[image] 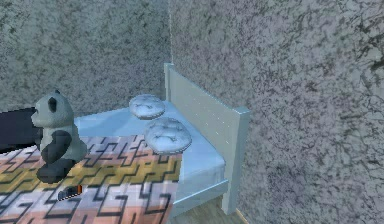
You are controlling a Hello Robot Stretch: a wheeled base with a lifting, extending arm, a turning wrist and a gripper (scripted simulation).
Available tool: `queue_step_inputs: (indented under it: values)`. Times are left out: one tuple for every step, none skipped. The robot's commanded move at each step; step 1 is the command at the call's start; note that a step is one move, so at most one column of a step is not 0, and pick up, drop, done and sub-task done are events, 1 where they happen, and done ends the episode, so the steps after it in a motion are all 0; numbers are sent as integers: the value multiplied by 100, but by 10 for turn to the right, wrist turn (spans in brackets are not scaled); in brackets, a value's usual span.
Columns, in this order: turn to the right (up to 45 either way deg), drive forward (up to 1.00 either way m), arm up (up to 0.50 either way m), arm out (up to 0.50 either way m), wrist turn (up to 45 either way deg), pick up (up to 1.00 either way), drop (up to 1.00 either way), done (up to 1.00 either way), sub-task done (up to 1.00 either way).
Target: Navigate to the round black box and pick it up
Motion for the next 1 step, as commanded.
queue_step_inputs:
  values:
    - [0,0,-30,0,0,0,0,0,0]
